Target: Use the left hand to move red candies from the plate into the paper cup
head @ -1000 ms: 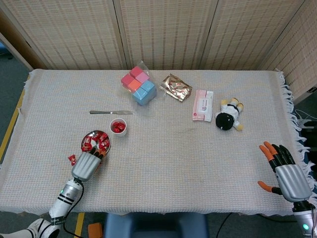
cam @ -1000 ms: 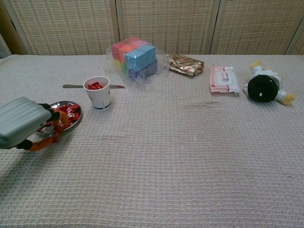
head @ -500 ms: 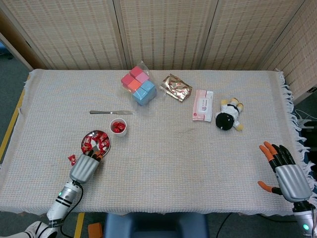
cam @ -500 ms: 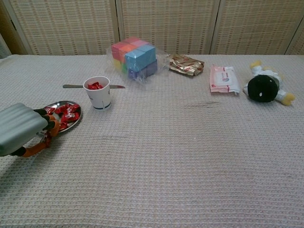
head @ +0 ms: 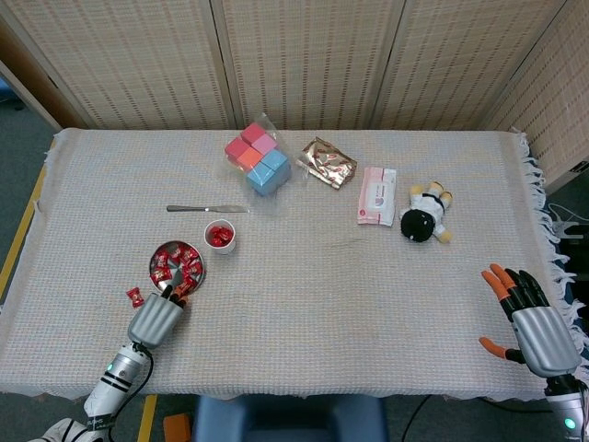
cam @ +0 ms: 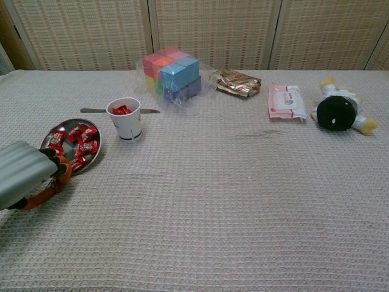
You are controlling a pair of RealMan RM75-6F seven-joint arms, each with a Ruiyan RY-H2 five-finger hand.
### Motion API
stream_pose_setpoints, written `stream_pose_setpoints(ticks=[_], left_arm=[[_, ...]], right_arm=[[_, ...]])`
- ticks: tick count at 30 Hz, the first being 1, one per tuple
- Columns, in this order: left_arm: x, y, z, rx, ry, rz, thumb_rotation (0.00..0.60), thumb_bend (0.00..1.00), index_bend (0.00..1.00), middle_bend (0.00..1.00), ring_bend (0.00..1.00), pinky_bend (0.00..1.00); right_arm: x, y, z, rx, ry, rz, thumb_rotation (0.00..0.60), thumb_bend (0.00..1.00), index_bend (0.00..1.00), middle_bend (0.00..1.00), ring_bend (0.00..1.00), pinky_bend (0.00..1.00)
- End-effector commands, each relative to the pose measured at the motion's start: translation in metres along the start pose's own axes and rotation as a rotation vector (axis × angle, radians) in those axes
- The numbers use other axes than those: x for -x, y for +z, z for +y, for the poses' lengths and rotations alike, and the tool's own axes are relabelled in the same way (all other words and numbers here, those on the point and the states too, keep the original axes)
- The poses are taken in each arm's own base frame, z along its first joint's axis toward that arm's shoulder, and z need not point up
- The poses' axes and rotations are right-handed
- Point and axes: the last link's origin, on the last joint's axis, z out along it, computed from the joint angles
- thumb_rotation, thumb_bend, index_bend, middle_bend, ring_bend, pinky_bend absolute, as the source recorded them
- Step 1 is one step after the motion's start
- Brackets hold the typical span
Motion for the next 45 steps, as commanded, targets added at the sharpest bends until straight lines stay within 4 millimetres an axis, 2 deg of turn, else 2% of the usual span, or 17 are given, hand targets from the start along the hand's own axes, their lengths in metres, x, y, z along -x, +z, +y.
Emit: stream_pose_setpoints(ticks=[1,12,17,21,26,29,34,39,41,42,45], left_arm=[[0.002,0.0,0.0,-0.002,0.006,-0.007,0.6,0.38,0.43,0.4,0.38,0.98],[0.002,-0.002,-0.001,-0.004,0.022,-0.004,0.6,0.39,0.43,0.47,0.46,0.98],[0.002,-0.001,-0.002,-0.007,0.018,-0.006,0.6,0.42,0.48,0.54,0.51,1.0],[-0.004,-0.001,-0.002,-0.012,0.008,0.035,0.6,0.45,0.54,0.62,0.56,1.0],[-0.022,0.003,-0.007,-0.022,-0.01,0.107,0.6,0.46,0.56,0.64,0.58,1.0],[-0.038,0.013,-0.015,-0.036,-0.018,0.149,0.6,0.46,0.56,0.64,0.58,1.0],[-0.071,0.045,-0.028,-0.06,-0.043,0.217,0.6,0.46,0.56,0.64,0.58,1.0],[-0.084,0.059,-0.031,-0.068,-0.056,0.23,0.6,0.46,0.56,0.63,0.58,1.0],[-0.104,0.084,-0.032,-0.071,-0.076,0.275,0.6,0.46,0.56,0.63,0.59,1.0],[-0.116,0.106,-0.029,-0.059,-0.086,0.29,0.6,0.46,0.56,0.63,0.59,1.0],[-0.12,0.131,-0.021,-0.039,-0.091,0.282,0.6,0.46,0.56,0.63,0.59,1.0]], right_arm=[[0.0,0.0,0.0,0.0,0.0,0.0,0.6,0.05,0.0,0.0,0.0,0.0],[0.001,0.001,0.0,0.001,-0.003,-0.006,0.6,0.06,0.0,0.0,0.0,0.0],[0.001,0.001,0.0,0.0,-0.002,-0.007,0.6,0.06,0.0,0.0,0.0,0.0],[0.001,0.001,0.0,-0.001,-0.002,-0.007,0.6,0.06,0.0,0.0,0.0,0.0],[0.001,0.001,0.0,-0.001,-0.002,-0.009,0.6,0.06,0.0,0.0,0.0,0.0],[0.001,0.002,0.0,0.0,-0.001,-0.01,0.6,0.06,0.0,0.0,0.0,0.0],[0.001,0.002,0.001,0.003,-0.002,-0.009,0.6,0.06,0.0,0.0,0.0,0.0],[0.002,0.003,0.001,0.006,-0.004,-0.011,0.6,0.06,0.0,0.0,0.0,0.0],[0.003,0.005,0.001,0.013,-0.006,-0.015,0.6,0.06,0.0,0.0,0.0,0.0],[0.003,0.007,0.002,0.021,-0.008,-0.015,0.6,0.06,0.0,0.0,0.0,0.0],[0.004,0.009,0.003,0.031,-0.01,-0.018,0.6,0.06,0.0,0.0,0.0,0.0]])
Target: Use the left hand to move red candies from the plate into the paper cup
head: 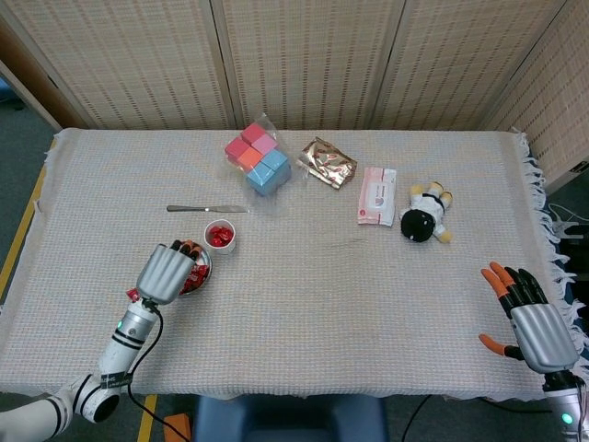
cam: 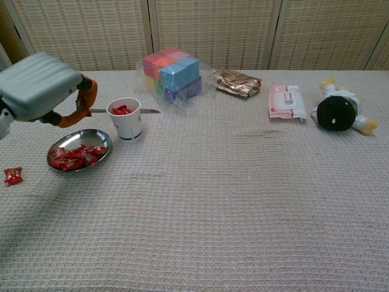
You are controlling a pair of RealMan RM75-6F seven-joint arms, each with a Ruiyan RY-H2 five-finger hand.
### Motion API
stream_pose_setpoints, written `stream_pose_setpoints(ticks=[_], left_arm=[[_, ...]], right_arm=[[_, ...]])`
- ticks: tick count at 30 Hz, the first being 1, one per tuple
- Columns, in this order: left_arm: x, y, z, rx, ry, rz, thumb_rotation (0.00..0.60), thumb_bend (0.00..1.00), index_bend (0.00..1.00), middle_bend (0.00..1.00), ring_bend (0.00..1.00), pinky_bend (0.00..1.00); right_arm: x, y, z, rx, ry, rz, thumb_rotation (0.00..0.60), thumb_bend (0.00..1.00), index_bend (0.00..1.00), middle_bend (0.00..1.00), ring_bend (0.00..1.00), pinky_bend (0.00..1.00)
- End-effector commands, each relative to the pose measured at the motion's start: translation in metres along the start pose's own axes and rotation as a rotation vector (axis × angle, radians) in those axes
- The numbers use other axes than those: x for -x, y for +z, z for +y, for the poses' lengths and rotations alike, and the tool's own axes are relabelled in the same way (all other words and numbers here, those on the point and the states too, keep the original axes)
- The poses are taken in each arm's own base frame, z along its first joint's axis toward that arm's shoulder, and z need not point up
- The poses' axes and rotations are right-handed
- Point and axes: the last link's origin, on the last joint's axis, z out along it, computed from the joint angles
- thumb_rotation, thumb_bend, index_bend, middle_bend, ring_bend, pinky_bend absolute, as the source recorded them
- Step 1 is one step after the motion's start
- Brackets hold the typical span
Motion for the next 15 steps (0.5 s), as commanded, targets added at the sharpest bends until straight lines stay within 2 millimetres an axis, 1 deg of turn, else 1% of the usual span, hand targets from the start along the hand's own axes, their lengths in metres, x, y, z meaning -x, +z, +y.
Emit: stream_pose_setpoints(ticks=[1,4,7,12,15], left_arm=[[-0.005,0.049,0.013,0.018,-0.024,0.012,0.6,0.46,0.56,0.63,0.59,1.0],[-0.003,0.066,0.022,0.028,-0.021,0.01,0.6,0.46,0.56,0.63,0.59,1.0],[0.001,0.077,0.025,0.029,-0.007,0.004,0.6,0.46,0.56,0.63,0.59,1.0],[0.013,0.08,0.026,0.029,0.009,-0.024,0.6,0.46,0.55,0.62,0.58,1.0],[0.018,0.078,0.026,0.027,0.018,-0.037,0.6,0.46,0.5,0.57,0.52,0.97]], right_arm=[[0.001,0.003,0.0,0.007,-0.003,-0.002,0.6,0.06,0.0,0.0,0.0,0.0],[0.001,0.004,0.001,0.013,-0.004,-0.004,0.6,0.06,0.0,0.0,0.0,0.0],[0.0,0.004,0.002,0.024,-0.004,0.002,0.6,0.06,0.0,0.0,0.0,0.0],[-0.001,0.005,0.005,0.036,-0.004,0.007,0.6,0.06,0.0,0.0,0.0,0.0],[-0.001,0.005,0.005,0.039,-0.003,0.009,0.6,0.06,0.0,0.0,0.0,0.0]])
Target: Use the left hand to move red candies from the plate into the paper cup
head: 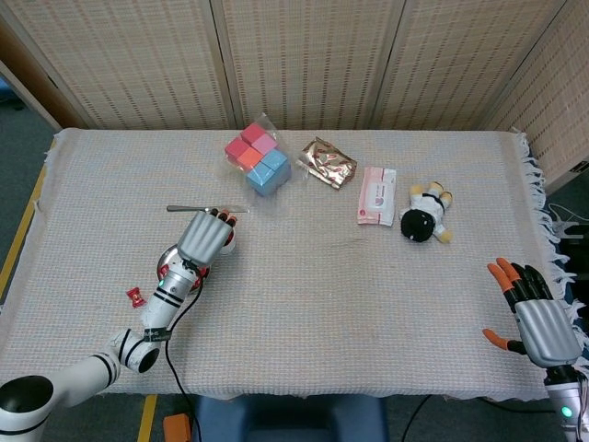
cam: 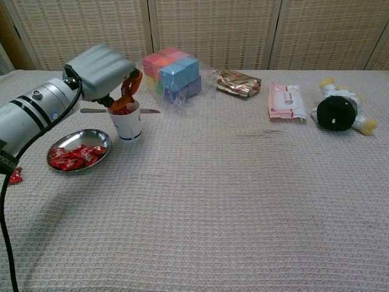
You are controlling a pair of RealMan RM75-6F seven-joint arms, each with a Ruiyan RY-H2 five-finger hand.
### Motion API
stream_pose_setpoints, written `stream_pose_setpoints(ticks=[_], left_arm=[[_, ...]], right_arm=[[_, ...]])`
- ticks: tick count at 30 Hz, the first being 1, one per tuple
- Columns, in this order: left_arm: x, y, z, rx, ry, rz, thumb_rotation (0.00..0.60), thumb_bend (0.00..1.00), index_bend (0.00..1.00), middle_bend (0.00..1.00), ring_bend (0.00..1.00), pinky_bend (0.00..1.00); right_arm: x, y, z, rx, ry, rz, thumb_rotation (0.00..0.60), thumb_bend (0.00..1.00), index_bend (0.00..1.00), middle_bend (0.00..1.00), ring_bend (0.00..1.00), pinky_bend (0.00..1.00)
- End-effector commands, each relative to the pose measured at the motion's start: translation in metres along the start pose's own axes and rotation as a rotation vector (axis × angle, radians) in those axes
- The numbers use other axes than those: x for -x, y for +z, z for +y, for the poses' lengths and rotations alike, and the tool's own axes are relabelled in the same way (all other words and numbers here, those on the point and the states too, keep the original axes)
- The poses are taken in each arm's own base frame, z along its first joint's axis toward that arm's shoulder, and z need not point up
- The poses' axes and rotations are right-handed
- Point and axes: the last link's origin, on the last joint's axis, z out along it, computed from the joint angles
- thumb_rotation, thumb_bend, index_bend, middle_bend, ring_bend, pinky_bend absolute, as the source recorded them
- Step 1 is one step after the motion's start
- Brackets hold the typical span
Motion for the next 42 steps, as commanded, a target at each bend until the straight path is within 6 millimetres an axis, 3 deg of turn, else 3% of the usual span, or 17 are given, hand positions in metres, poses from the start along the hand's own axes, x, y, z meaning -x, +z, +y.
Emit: stream_pose_setpoints(ticks=[1,8,16,20,23,27,30,36,42], left_arm=[[0.006,-0.001,0.002,0.002,-0.001,-0.017,0.6,0.45,0.48,0.55,0.5,0.96],[0.004,-0.007,-0.002,-0.01,-0.006,-0.03,0.6,0.42,0.29,0.37,0.34,0.95],[-0.005,-0.025,-0.008,-0.026,-0.052,-0.019,0.6,0.4,0.22,0.33,0.33,0.95],[-0.004,-0.07,-0.029,-0.078,-0.133,-0.032,0.6,0.4,0.21,0.32,0.33,0.96],[0.007,-0.121,-0.048,-0.126,-0.162,-0.1,0.6,0.4,0.2,0.31,0.33,0.96],[0.022,-0.175,-0.055,-0.164,-0.211,-0.195,0.6,0.39,0.2,0.3,0.33,0.97],[0.033,-0.202,-0.054,-0.175,-0.211,-0.233,0.6,0.39,0.22,0.3,0.33,0.97],[0.052,-0.226,-0.048,-0.172,-0.181,-0.279,0.6,0.39,0.23,0.31,0.33,0.97],[0.065,-0.222,-0.048,-0.175,-0.124,-0.283,0.6,0.39,0.23,0.32,0.33,0.97]], right_arm=[[0.0,0.0,0.0,0.001,0.0,0.003,0.6,0.06,0.0,0.0,0.0,0.0],[0.0,-0.002,-0.001,-0.006,0.001,0.003,0.6,0.06,0.0,0.0,0.0,0.0],[-0.002,-0.005,-0.003,-0.02,0.005,0.01,0.6,0.06,0.0,0.0,0.0,0.0],[-0.003,-0.007,-0.002,-0.024,0.01,0.014,0.6,0.06,0.0,0.0,0.0,0.0],[-0.002,-0.007,-0.003,-0.033,0.009,0.007,0.6,0.06,0.0,0.0,0.0,0.0],[-0.001,-0.008,-0.007,-0.055,0.008,-0.003,0.6,0.06,0.0,0.0,0.0,0.0],[0.0,-0.009,-0.01,-0.068,0.009,-0.003,0.6,0.06,0.0,0.0,0.0,0.0],[0.002,-0.01,-0.013,-0.087,0.007,-0.011,0.6,0.06,0.0,0.0,0.0,0.0],[0.0,-0.013,-0.013,-0.091,0.01,-0.007,0.6,0.06,0.0,0.0,0.0,0.0]])
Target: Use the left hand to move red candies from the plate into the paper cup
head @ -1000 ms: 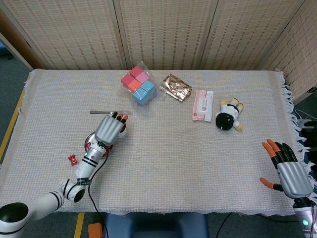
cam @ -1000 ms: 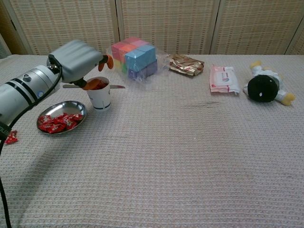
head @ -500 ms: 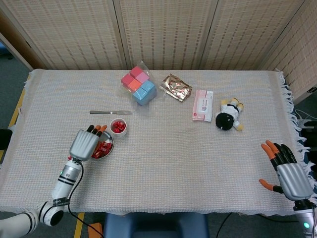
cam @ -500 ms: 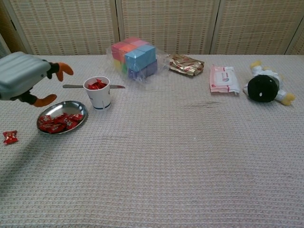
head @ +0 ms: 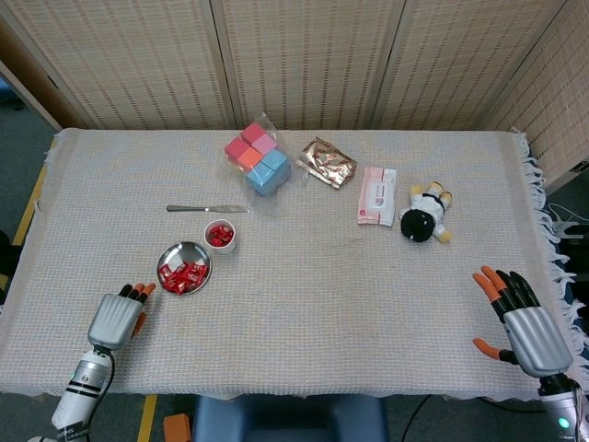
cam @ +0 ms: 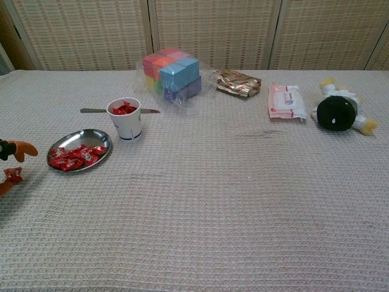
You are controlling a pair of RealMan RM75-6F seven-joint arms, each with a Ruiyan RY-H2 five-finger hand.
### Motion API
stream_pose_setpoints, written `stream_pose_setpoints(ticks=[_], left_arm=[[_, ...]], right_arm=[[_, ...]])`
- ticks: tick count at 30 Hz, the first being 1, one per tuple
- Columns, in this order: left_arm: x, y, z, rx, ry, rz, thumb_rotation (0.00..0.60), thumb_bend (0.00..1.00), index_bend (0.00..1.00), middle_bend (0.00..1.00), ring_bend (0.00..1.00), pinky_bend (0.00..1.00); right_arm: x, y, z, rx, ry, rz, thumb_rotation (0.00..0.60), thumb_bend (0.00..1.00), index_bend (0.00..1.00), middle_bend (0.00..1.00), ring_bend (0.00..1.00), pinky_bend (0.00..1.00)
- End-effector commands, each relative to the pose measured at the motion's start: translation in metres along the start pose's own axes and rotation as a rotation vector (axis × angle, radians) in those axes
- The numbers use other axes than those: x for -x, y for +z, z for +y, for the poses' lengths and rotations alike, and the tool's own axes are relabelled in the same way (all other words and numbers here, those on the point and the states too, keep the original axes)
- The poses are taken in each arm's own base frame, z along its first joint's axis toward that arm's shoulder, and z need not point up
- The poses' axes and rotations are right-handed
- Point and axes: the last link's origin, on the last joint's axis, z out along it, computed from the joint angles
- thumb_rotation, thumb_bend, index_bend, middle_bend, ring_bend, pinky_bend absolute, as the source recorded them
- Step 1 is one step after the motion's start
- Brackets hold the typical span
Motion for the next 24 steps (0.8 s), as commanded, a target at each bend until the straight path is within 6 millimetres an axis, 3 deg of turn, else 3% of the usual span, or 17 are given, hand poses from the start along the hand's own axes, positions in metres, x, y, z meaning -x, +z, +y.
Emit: stream_pose_setpoints(ticks=[1,16,24], left_arm=[[0.007,0.004,0.001,-0.003,0.033,0.0,0.6,0.39,0.24,0.33,0.34,0.97],[0.023,0.02,-0.006,-0.02,0.13,-0.046,0.6,0.39,0.32,0.37,0.37,0.98],[0.021,0.022,-0.008,-0.019,0.136,-0.028,0.6,0.39,0.45,0.54,0.48,1.0]], right_arm=[[-0.001,-0.001,0.0,0.001,0.001,0.004,0.6,0.06,0.0,0.0,0.0,0.0],[-0.001,-0.003,0.002,0.007,0.003,0.003,0.6,0.06,0.0,0.0,0.0,0.0],[0.0,-0.002,0.002,0.008,0.002,-0.003,0.6,0.06,0.0,0.0,0.0,0.0]])
